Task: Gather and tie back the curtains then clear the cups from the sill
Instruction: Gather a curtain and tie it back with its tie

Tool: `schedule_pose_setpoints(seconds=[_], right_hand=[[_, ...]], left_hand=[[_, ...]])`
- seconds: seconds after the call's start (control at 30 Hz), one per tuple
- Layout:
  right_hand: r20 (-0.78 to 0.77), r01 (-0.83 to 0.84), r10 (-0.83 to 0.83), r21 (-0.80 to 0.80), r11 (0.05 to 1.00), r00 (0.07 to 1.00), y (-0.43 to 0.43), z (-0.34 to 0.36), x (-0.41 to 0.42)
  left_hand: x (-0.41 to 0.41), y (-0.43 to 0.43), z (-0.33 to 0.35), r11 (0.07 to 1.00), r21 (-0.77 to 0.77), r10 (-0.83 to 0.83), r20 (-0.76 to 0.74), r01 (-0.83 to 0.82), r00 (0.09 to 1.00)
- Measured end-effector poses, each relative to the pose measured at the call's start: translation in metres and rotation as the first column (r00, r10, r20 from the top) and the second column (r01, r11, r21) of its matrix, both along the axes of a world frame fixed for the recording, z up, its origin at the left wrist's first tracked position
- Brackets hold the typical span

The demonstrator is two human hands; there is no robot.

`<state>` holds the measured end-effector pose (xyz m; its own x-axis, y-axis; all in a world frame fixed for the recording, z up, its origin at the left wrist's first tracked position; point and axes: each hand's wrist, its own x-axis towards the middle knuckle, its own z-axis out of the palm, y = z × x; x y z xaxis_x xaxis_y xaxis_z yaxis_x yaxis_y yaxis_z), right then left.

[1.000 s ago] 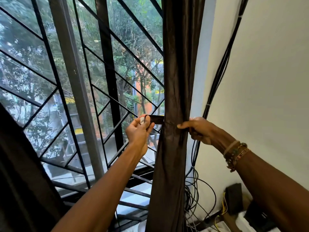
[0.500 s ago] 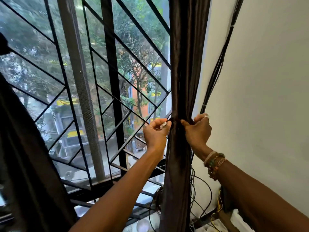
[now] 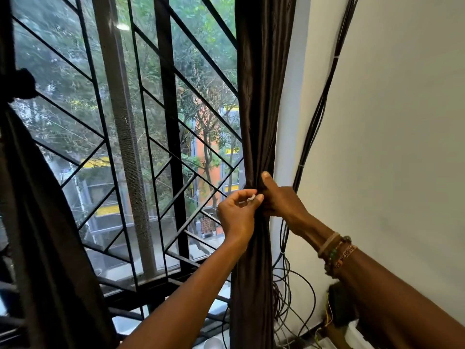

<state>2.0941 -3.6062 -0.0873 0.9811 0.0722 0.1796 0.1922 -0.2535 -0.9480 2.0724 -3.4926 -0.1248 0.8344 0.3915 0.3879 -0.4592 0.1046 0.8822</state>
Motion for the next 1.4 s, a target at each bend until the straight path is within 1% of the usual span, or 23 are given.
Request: schedule_pose_setpoints(seconds=[0.07, 0.13, 0.2, 0.23, 0.3, 0.33, 0.37, 0.47, 0.57, 0.6, 0.63, 0.7, 0.73, 0.8, 0.83, 0.9, 1.0, 1.07, 1.17, 1.23, 1.3, 1.33, 1.4], right_hand=[[-0.042, -0.016, 0.013, -0.058, 0.998, 0.999, 0.001, 0.015, -0.003], [-0.114, -0.063, 0.056, -0.058, 0.996, 0.992, 0.002, 0.026, -0.004], [-0.17, -0.077, 0.065, -0.063, 0.995, 0.983, 0.002, 0.035, -0.004], [-0.183, -0.066, 0.056, -0.053, 0.996, 0.981, 0.002, 0.037, -0.004], [-0.209, -0.067, 0.064, -0.01, 0.998, 0.976, 0.004, 0.038, -0.004], [-0.22, -0.082, 0.083, 0.013, 0.997, 0.972, 0.006, 0.038, -0.005], [-0.221, -0.096, 0.097, 0.018, 0.995, 0.97, 0.007, 0.038, -0.004], [-0.219, -0.126, 0.119, -0.02, 0.992, 0.969, 0.004, 0.035, 0.001], [-0.236, -0.201, 0.183, -0.051, 0.978, 0.954, -0.003, 0.034, 0.006], [-0.195, -0.212, 0.189, -0.106, 0.972, 0.963, -0.005, 0.033, 0.008], [-0.102, -0.194, 0.176, -0.211, 0.958, 0.979, -0.005, 0.032, 0.012], [0.166, -0.038, 0.13, -0.465, 0.884, 0.977, -0.004, 0.028, 0.021], [0.269, 0.059, 0.106, -0.542, 0.839, 0.957, -0.002, 0.025, 0.026], [0.405, 0.22, 0.052, -0.595, 0.773, 0.913, 0.0, 0.019, 0.034], [0.461, 0.274, 0.054, -0.613, 0.741, 0.886, 0.0, 0.016, 0.035], [0.509, 0.262, 0.164, -0.662, 0.702, 0.845, -0.003, 0.01, 0.037], [0.424, 0.101, 0.384, -0.768, 0.633, 0.82, -0.014, 0.009, 0.044], [0.392, 0.08, 0.438, -0.812, 0.578, 0.809, -0.018, 0.013, 0.044], [0.43, 0.107, 0.516, -0.834, 0.542, 0.741, -0.018, 0.014, 0.038], [0.513, 0.177, 0.473, -0.789, 0.588, 0.716, -0.016, 0.01, 0.035], [0.592, 0.229, 0.346, -0.686, 0.691, 0.728, -0.016, 0.006, 0.037], [0.59, 0.199, 0.287, -0.623, 0.757, 0.755, -0.017, 0.004, 0.039], [0.505, 0.078, 0.216, -0.5, 0.863, 0.836, -0.02, 0.001, 0.041]], left_hand=[[-0.006, -0.005, 0.002, 0.993, 0.087, 0.07, 0.063, -0.075, 0.996], [-0.009, -0.009, 0.002, 0.969, 0.19, 0.134, 0.13, -0.157, 0.982], [-0.01, -0.01, -0.001, 0.94, 0.277, 0.153, 0.186, -0.201, 0.971], [-0.009, -0.009, -0.005, 0.913, 0.342, 0.156, 0.211, -0.222, 0.965], [-0.008, -0.008, -0.015, 0.81, 0.494, 0.198, 0.278, -0.317, 0.94], [-0.008, -0.007, -0.021, 0.762, 0.532, 0.22, 0.325, -0.37, 0.92], [-0.006, -0.005, -0.025, 0.739, 0.54, 0.235, 0.355, -0.404, 0.905], [0.0, 0.008, -0.028, 0.731, 0.504, 0.288, 0.382, -0.459, 0.878], [0.006, 0.022, -0.03, 0.737, 0.522, 0.257, 0.372, -0.43, 0.892], [0.006, 0.024, -0.03, 0.722, 0.547, 0.231, 0.386, -0.423, 0.893], [0.006, 0.026, -0.032, 0.687, 0.588, 0.197, 0.415, -0.427, 0.888], [0.007, 0.026, -0.033, 0.594, 0.661, 0.122, 0.489, -0.458, 0.864], [0.007, 0.025, -0.032, 0.568, 0.675, 0.099, 0.511, -0.47, 0.854], [0.009, 0.028, -0.026, 0.547, 0.689, 0.077, 0.524, -0.476, 0.848], [0.01, 0.03, -0.022, 0.548, 0.69, 0.073, 0.524, -0.473, 0.849], [0.01, 0.037, -0.012, 0.608, 0.666, 0.094, 0.481, -0.433, 0.872], [0.019, 0.042, 0.007, 0.744, 0.558, 0.184, 0.356, -0.367, 0.916], [0.029, 0.043, 0.018, 0.814, 0.489, 0.205, 0.261, -0.312, 0.943], [0.036, 0.038, 0.029, 0.877, 0.414, 0.18, 0.187, -0.244, 0.966], [0.034, 0.032, 0.032, 0.92, 0.354, 0.109, 0.177, -0.167, 0.978], [0.032, 0.029, 0.029, 0.961, 0.272, -0.003, 0.172, -0.045, 0.985], [0.032, 0.03, 0.024, 0.964, 0.267, -0.063, 0.168, 0.016, 0.984], [0.036, 0.034, 0.013, 0.922, 0.385, -0.119, 0.169, 0.046, 0.978]])
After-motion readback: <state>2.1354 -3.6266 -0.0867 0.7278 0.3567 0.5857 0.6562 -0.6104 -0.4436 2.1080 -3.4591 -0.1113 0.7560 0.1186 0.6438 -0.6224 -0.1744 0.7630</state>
